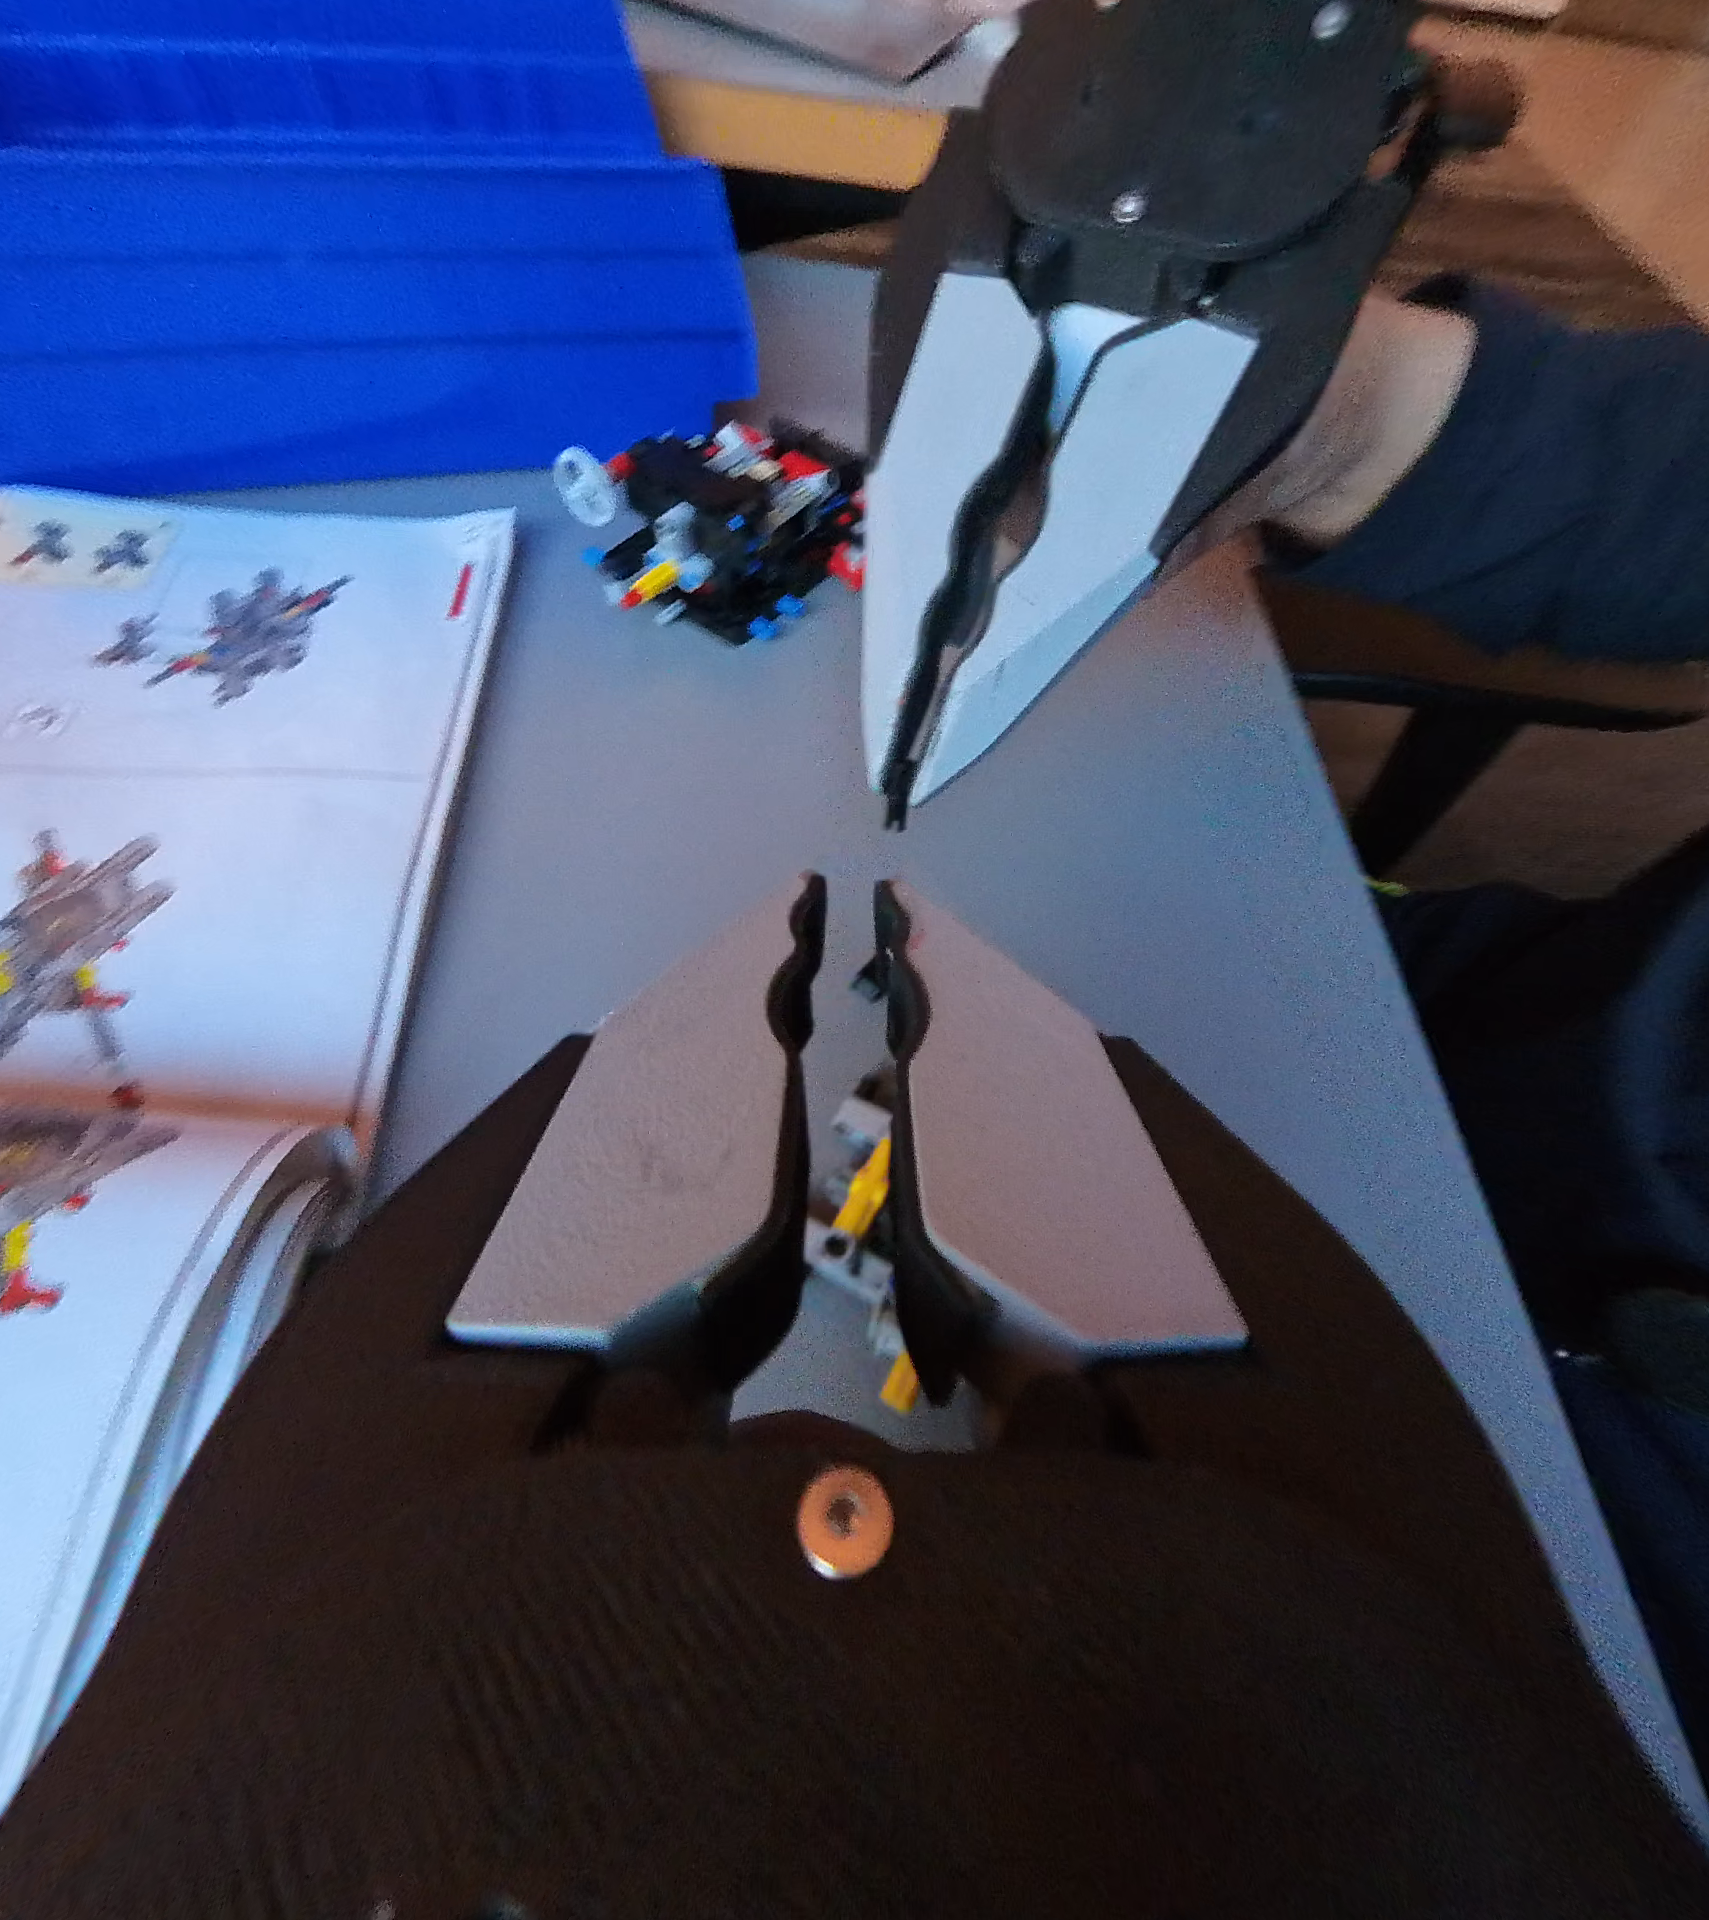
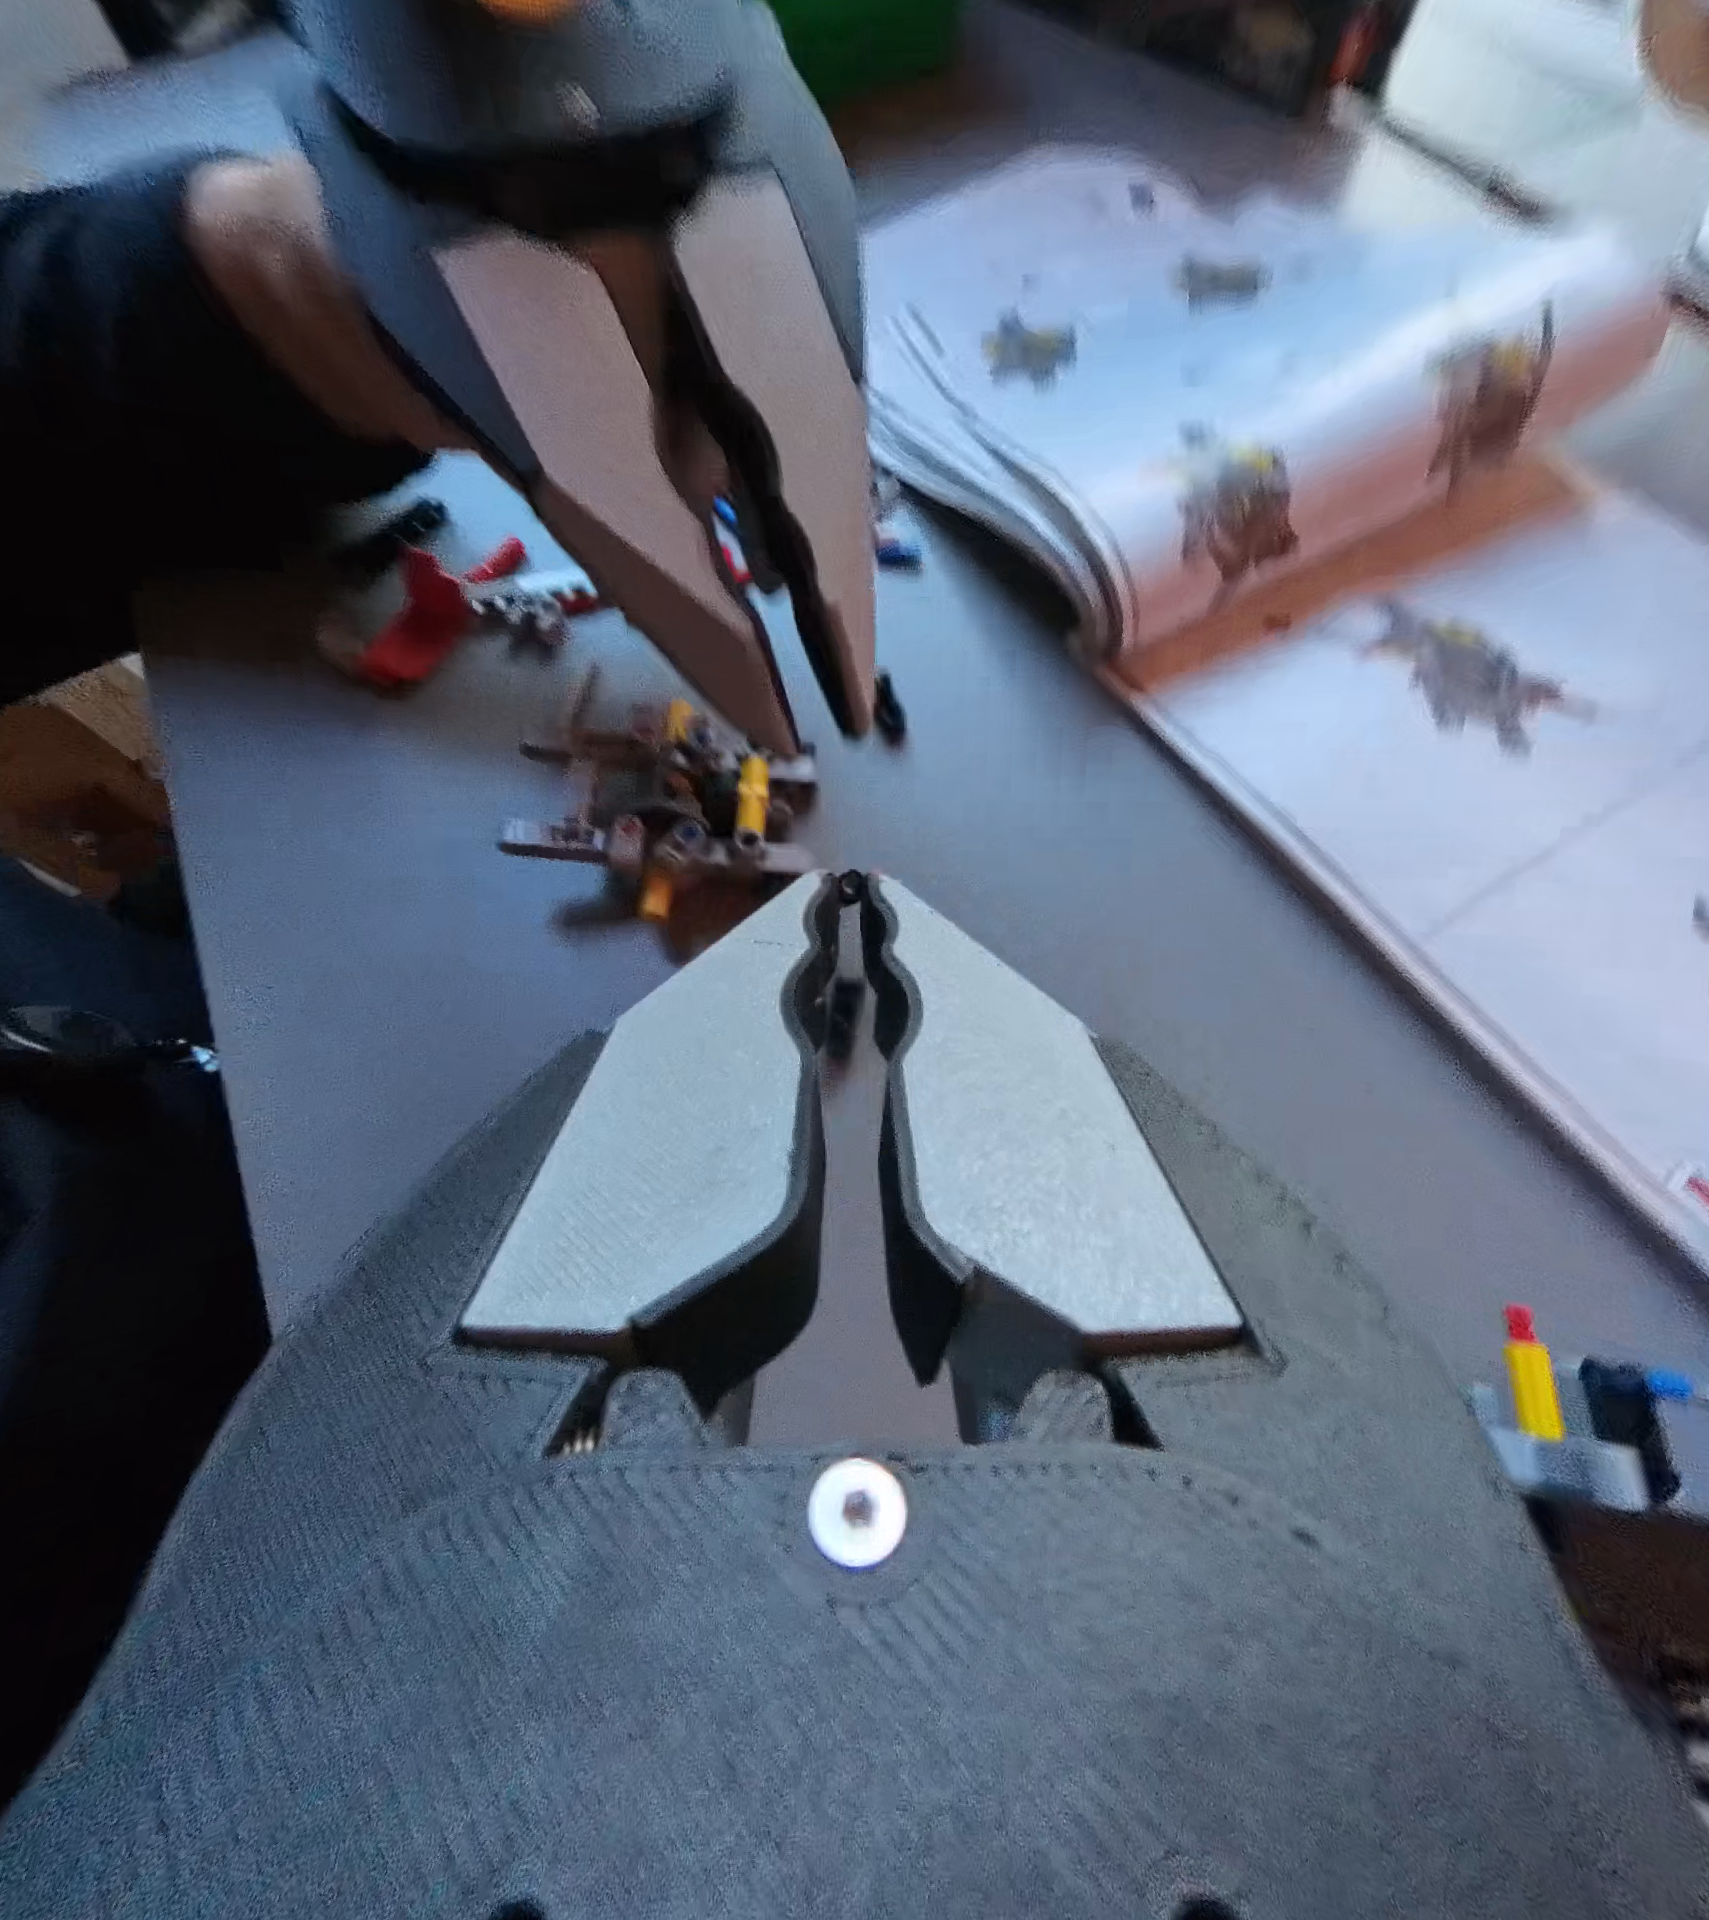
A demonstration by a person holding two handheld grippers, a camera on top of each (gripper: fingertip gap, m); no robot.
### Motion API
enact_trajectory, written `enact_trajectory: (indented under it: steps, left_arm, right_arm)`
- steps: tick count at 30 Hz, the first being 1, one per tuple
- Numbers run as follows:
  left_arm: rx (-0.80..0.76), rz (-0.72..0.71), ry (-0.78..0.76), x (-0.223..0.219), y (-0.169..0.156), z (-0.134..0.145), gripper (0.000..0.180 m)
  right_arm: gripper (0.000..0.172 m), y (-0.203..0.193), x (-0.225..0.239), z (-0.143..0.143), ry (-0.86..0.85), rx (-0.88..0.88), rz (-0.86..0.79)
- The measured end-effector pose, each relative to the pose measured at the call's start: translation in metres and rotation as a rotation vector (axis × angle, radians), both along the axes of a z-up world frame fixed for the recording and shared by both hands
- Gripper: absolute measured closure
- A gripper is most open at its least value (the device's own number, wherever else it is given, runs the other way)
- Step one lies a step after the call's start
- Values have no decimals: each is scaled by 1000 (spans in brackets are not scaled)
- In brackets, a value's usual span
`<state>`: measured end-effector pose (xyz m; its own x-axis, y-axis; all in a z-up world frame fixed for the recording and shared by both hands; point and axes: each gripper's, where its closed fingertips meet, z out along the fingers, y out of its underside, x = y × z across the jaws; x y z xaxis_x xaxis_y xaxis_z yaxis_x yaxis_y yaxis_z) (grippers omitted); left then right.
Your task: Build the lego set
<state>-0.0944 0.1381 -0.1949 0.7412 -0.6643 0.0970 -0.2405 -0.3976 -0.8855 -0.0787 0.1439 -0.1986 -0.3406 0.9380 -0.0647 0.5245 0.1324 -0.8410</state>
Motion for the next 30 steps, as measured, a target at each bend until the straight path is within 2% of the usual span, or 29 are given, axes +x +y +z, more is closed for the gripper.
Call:
enact_trajectory:
  steps: [3,7,10,15,19,24,28,30]
  left_arm:
    - [-65,44,85,-15,1,-17,177]
    - [-201,-93,270,1,-11,-56,164]
    - [-197,-148,461,1,-1,-69,164]
    - [-247,-243,368,16,-3,-73,168]
    - [-261,-265,408,10,4,-77,165]
    - [-258,-350,377,17,5,-73,164]
    - [-286,-424,316,27,-2,-77,175]
    - [-292,-435,310,28,-2,-78,175]
  right_arm:
    - [171,3,3,-28,-150,-47,-28]
    - [171,1,2,-48,-252,0,-47]
    - [171,-2,1,-51,-250,-28,-42]
    - [171,-2,5,-59,-262,28,-56]
    - [171,-1,5,-60,-249,42,-54]
    - [171,0,4,-61,-238,18,-58]
    - [171,0,3,-61,-238,-19,-60]
    - [170,-1,5,-67,-269,-7,-51]
